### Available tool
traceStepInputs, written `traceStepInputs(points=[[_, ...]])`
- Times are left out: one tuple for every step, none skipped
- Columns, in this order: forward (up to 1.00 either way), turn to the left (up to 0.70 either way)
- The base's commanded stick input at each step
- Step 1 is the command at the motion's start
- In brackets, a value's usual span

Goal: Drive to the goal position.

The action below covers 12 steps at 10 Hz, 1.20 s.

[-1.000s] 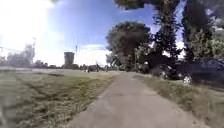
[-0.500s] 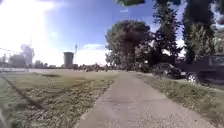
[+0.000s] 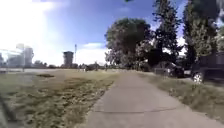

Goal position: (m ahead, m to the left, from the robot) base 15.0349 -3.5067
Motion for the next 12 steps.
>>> traceStepInputs(points=[[1.00,-0.35],[1.00,-0.32],[1.00,0.00],[1.00,0.00],[1.00,0.00],[1.00,0.00],[1.00,0.00],[1.00,0.00],[1.00,0.00],[1.00,0.00],[1.00,0.00],[1.00,0.00]])
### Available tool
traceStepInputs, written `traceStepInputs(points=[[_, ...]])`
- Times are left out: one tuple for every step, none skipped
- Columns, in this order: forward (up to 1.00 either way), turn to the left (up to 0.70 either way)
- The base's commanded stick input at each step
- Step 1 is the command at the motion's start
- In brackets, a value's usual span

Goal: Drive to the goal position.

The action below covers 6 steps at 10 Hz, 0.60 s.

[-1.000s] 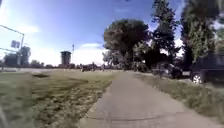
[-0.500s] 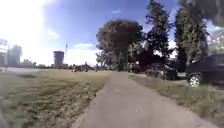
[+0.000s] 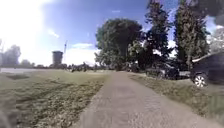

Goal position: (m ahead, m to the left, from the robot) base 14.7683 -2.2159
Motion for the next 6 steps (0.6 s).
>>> traceStepInputs(points=[[1.00,0.00],[1.00,0.00],[1.00,0.00],[1.00,0.00],[1.00,0.03],[1.00,0.03]])
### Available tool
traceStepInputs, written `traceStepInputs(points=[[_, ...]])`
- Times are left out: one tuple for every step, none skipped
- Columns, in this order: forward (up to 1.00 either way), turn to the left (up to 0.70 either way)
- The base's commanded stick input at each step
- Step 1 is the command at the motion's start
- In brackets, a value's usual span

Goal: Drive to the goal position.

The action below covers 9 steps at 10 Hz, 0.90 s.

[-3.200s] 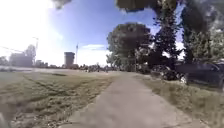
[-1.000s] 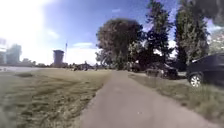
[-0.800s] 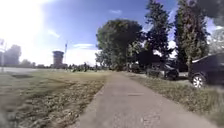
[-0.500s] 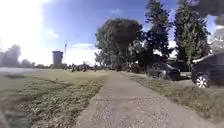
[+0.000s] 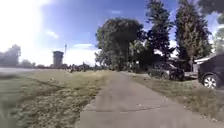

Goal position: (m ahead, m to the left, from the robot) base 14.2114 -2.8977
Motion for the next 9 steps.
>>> traceStepInputs(points=[[1.00,0.11],[1.00,0.24],[1.00,0.26],[1.00,0.11],[1.00,0.00],[1.00,0.00],[1.00,0.00],[1.00,0.00],[1.00,0.00]])
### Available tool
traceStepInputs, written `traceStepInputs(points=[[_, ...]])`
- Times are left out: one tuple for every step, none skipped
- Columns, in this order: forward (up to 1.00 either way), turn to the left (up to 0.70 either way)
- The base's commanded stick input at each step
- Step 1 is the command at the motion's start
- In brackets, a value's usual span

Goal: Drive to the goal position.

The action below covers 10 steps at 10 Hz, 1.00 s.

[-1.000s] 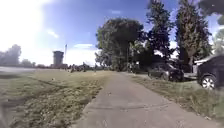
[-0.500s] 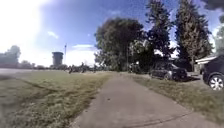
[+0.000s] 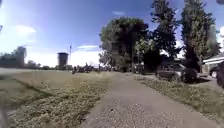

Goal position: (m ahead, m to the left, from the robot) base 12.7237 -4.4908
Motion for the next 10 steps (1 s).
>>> traceStepInputs(points=[[1.00,0.00],[1.00,0.00],[1.00,0.00],[1.00,-0.01],[1.00,-0.05],[1.00,-0.14],[1.00,-0.30],[1.00,-0.06],[1.00,0.00],[1.00,0.00]])
